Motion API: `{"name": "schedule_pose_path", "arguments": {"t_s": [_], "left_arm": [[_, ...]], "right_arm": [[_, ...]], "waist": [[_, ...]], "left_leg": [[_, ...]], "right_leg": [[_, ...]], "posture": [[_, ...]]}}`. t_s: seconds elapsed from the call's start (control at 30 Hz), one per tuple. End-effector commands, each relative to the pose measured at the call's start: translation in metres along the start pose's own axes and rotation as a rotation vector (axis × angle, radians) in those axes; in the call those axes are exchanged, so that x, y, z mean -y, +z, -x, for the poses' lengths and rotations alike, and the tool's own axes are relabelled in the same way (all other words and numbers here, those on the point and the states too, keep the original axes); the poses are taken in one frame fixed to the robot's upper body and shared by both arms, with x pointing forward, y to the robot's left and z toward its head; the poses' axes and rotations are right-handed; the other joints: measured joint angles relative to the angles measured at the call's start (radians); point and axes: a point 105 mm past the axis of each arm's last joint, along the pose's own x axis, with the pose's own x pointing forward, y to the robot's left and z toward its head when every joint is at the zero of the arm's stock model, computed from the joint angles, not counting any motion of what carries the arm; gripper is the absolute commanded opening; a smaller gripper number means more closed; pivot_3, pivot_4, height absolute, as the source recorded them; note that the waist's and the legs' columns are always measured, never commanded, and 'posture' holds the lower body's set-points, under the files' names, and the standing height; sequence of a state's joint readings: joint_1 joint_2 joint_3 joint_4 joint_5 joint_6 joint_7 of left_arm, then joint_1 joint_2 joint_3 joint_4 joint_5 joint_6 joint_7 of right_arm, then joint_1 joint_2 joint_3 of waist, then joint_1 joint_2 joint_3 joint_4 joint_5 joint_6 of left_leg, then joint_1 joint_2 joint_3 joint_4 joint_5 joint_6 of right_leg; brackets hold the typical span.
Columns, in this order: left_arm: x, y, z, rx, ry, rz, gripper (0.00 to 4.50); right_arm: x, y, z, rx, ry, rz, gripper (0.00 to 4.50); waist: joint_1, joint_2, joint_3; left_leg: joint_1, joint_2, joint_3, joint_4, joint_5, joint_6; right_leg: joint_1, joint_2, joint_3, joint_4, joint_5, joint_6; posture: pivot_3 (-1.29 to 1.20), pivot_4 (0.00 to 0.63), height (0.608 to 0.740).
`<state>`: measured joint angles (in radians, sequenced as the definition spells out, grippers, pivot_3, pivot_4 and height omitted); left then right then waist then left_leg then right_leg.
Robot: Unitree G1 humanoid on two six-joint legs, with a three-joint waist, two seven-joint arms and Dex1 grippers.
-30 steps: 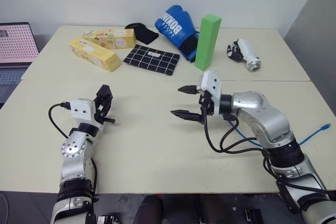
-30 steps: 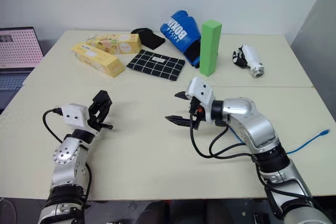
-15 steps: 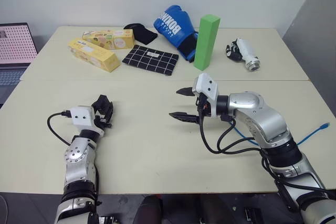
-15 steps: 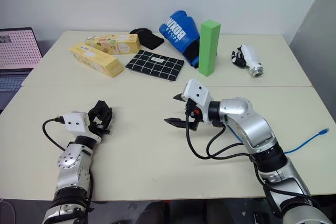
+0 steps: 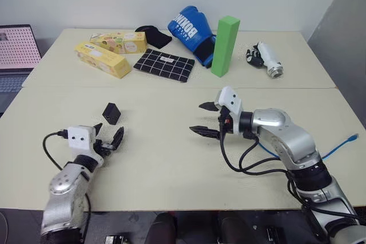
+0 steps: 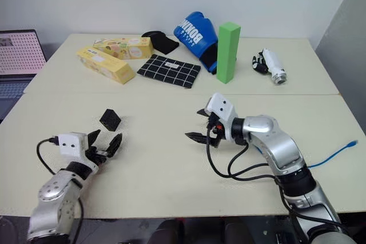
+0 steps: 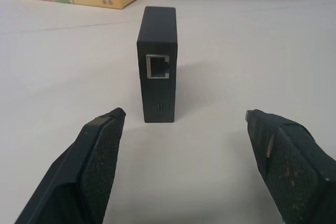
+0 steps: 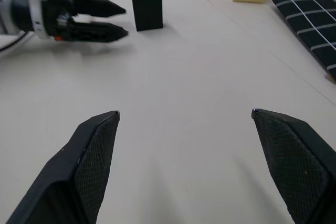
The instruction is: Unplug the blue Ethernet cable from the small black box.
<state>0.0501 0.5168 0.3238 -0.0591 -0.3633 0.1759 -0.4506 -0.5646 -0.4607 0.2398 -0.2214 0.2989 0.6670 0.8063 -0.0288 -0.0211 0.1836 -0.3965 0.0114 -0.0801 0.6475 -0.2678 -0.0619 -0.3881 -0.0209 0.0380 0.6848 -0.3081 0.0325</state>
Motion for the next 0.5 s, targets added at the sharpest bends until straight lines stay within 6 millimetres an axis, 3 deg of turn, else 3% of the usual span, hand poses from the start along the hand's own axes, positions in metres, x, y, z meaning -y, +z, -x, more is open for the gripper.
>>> {"name": "schedule_pose_path", "arguments": {"t_s": [0.03, 0.23, 0.5], "left_arm": [[0.011, 0.026, 0.019, -0.044, -0.171, -0.021, 3.93], [-0.003, 0.058, 0.037, -0.112, -0.299, -0.111, 3.93], [-0.015, 0.077, 0.044, -0.152, -0.390, -0.152, 3.93]], "right_arm": [[0.016, 0.006, 0.031, 0.005, -0.069, 0.019, 4.29], [0.029, -0.004, 0.076, -0.096, -0.049, 0.009, 4.29], [0.045, -0.001, 0.100, -0.151, -0.079, 0.032, 4.29]], "waist": [[-0.001, 0.000, 0.000], [-0.001, 0.001, 0.001], [-0.006, 0.001, 0.001]], "left_leg": [[0.000, 0.001, 0.000, 0.000, 0.000, 0.000], [0.000, 0.001, 0.001, 0.000, 0.000, 0.000], [0.002, 0.001, 0.003, -0.001, 0.000, 0.000]], "right_leg": [[0.000, 0.000, 0.000, -0.001, 0.000, 0.000], [0.000, 0.002, 0.000, -0.001, 0.000, 0.000], [0.000, 0.002, 0.001, -0.001, 0.000, -0.001]], "posture": [[0.00, 0.150, 0.740], [0.00, 0.150, 0.740], [0.00, 0.150, 0.740]]}}
